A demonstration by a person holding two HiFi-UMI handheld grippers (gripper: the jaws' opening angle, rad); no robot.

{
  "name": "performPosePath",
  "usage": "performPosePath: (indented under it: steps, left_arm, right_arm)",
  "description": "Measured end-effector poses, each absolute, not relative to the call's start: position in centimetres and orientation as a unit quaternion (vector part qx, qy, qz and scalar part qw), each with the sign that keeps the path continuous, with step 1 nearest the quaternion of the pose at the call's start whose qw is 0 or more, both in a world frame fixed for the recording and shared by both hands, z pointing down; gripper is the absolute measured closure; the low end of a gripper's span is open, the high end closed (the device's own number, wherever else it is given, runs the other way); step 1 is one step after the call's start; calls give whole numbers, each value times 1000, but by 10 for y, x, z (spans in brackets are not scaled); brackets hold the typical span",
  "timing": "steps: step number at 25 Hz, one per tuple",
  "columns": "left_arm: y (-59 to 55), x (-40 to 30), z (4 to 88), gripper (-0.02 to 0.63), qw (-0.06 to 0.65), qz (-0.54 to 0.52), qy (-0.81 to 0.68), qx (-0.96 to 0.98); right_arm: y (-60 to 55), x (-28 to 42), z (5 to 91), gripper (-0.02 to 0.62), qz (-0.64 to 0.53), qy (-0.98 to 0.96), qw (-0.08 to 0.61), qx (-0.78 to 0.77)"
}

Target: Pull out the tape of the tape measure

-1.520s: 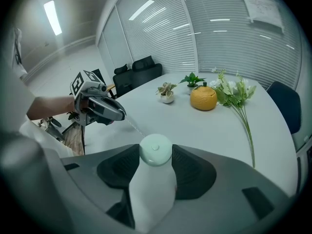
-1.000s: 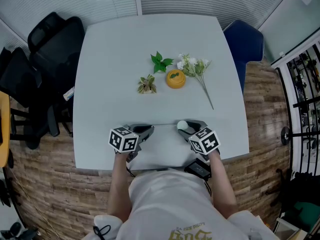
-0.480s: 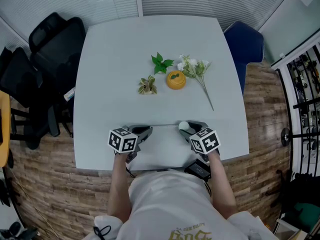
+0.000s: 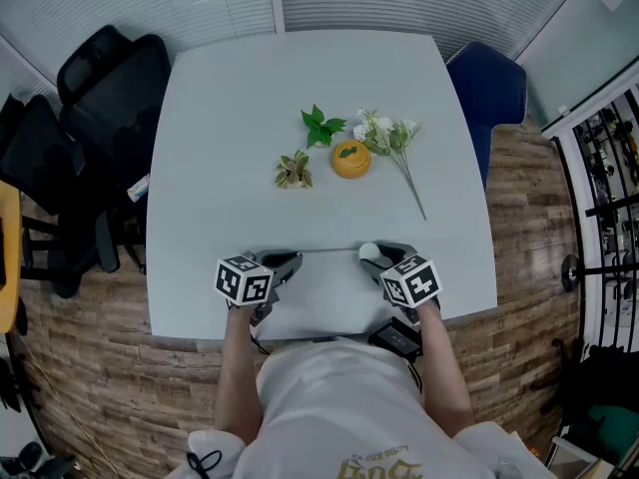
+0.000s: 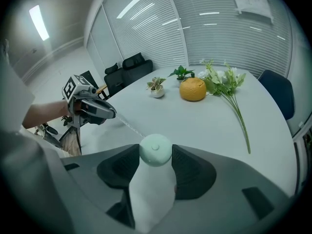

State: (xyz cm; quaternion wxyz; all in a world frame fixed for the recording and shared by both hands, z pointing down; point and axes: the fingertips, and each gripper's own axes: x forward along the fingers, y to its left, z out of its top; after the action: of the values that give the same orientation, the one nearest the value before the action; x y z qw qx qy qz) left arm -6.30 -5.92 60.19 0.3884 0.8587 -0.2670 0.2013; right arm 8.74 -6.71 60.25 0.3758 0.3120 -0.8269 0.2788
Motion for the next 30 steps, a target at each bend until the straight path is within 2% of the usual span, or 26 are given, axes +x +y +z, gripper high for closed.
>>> performPosePath:
  steps: [30]
  left_arm:
    - [-54,-68,607,595,399,203,-288,847]
  right_arm:
    - [-63,100,608,371,274,-823,390,309]
